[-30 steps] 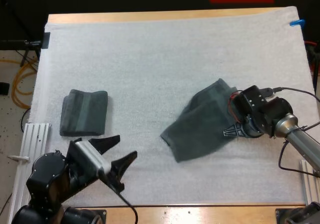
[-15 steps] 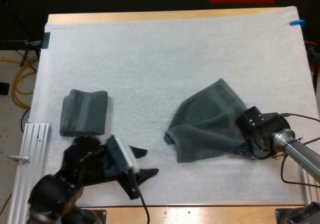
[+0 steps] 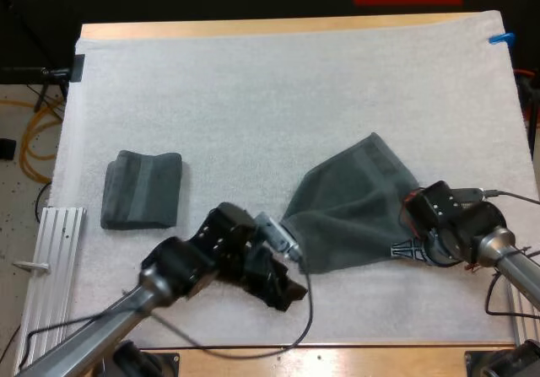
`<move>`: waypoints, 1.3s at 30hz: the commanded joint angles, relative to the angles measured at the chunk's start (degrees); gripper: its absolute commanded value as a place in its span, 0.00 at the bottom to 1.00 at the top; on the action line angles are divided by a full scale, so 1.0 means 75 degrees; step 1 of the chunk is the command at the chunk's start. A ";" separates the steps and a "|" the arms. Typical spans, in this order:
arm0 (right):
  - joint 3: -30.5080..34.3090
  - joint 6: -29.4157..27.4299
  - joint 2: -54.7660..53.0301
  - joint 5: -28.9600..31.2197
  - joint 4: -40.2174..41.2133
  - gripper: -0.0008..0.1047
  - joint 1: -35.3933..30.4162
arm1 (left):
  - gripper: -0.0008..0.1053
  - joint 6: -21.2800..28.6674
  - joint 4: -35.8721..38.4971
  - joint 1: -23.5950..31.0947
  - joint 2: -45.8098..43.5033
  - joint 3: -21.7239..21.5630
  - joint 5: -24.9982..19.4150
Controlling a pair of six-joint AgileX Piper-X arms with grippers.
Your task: Pick towel from pile fold and stack
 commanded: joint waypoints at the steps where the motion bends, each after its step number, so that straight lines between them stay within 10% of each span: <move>1: 0.0011 0.0033 -0.0119 0.0005 -0.0018 0.01 0.0005 | 0.54 -0.0168 -0.0316 -0.0022 0.0238 -0.0011 0.0184; 17: 0.0011 0.0033 -0.0328 0.0005 -0.0035 0.01 0.0005 | 0.54 -0.1608 -0.2050 -0.0022 0.2779 -0.0011 0.0180; 22: 0.0011 0.0033 -0.0328 0.0005 -0.0035 0.01 0.0005 | 0.54 -0.1638 -0.2297 -0.0022 0.2917 -0.0011 -0.0567; 33: 0.0011 0.0033 -0.0328 0.0005 -0.0060 0.01 0.0005 | 0.54 -0.1638 -0.2992 -0.0022 0.2931 -0.0011 -0.0310; 39: 0.0011 0.0033 -0.0328 0.0005 -0.0060 0.01 0.0005 | 0.38 -0.1638 -0.3025 -0.0022 0.3034 -0.0011 -0.0311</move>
